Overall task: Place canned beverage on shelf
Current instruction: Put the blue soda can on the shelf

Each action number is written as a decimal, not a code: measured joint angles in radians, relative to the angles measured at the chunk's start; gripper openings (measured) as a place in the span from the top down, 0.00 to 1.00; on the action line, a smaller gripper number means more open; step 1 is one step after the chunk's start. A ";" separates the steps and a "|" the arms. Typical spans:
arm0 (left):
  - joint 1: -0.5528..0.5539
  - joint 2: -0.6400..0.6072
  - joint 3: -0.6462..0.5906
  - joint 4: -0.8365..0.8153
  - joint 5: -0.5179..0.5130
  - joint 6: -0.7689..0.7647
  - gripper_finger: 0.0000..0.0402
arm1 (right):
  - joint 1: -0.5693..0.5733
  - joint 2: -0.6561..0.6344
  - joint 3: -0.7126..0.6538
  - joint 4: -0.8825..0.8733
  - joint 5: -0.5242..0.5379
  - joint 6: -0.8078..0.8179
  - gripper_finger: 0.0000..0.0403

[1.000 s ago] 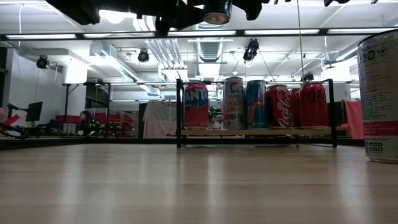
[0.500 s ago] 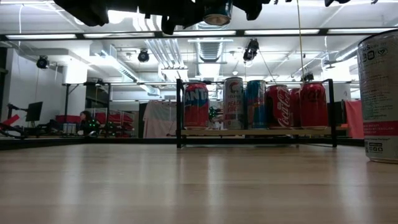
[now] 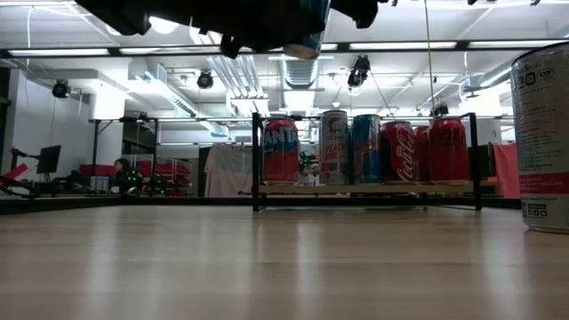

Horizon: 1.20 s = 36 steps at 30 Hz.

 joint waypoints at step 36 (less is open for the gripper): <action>-0.007 -0.071 0.002 -0.131 -0.040 0.040 0.29 | -0.049 0.080 0.570 -0.975 0.145 0.038 0.45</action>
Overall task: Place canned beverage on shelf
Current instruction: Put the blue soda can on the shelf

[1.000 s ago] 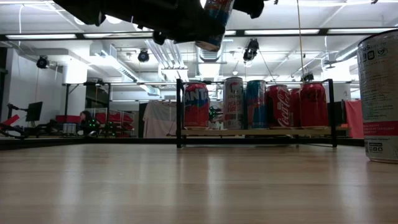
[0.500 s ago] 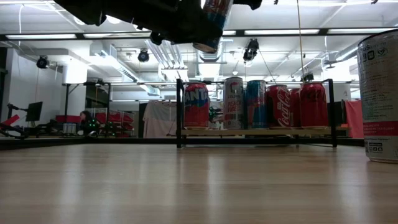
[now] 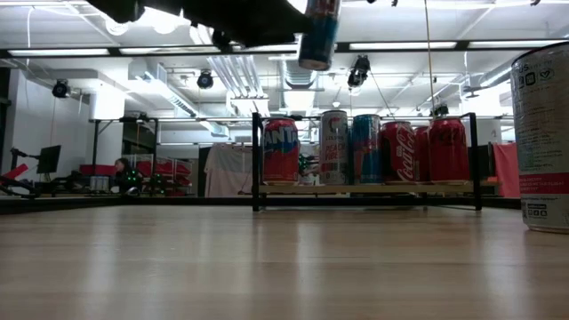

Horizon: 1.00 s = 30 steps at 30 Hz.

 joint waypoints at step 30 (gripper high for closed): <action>0.059 -0.605 -0.230 -0.157 -0.014 0.332 0.31 | -0.249 0.236 -0.021 -0.011 -0.063 0.101 0.45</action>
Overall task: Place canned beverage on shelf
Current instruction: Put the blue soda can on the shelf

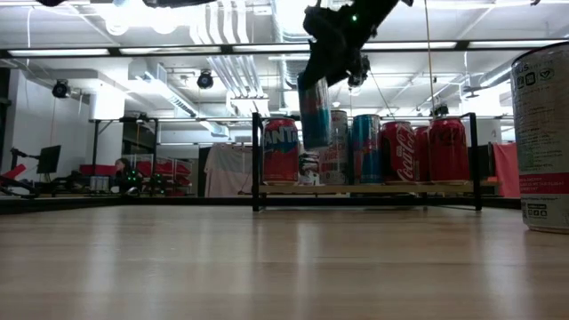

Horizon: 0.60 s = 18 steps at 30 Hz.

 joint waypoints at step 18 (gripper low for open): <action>0.005 -0.144 -0.070 0.000 0.000 -0.003 0.31 | -0.020 0.002 -0.238 0.271 0.166 0.136 0.45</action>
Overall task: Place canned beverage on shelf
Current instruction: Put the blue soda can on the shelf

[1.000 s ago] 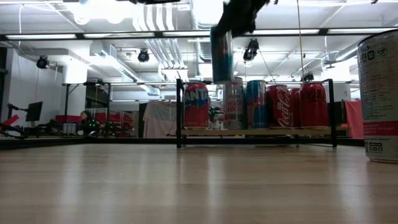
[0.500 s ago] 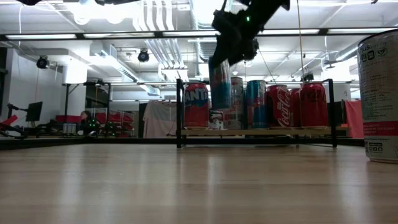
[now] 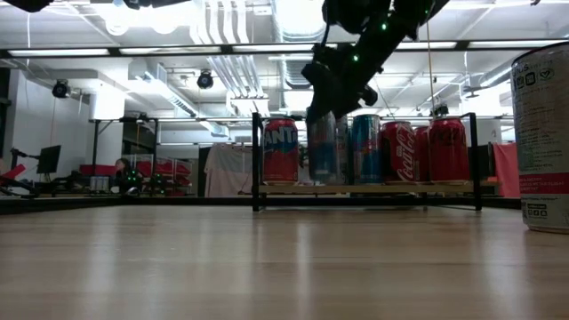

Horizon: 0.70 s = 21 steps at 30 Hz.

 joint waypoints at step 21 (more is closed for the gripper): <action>0.000 0.008 0.004 0.000 0.000 0.004 0.31 | -0.006 0.000 -0.051 0.125 0.077 -0.004 0.26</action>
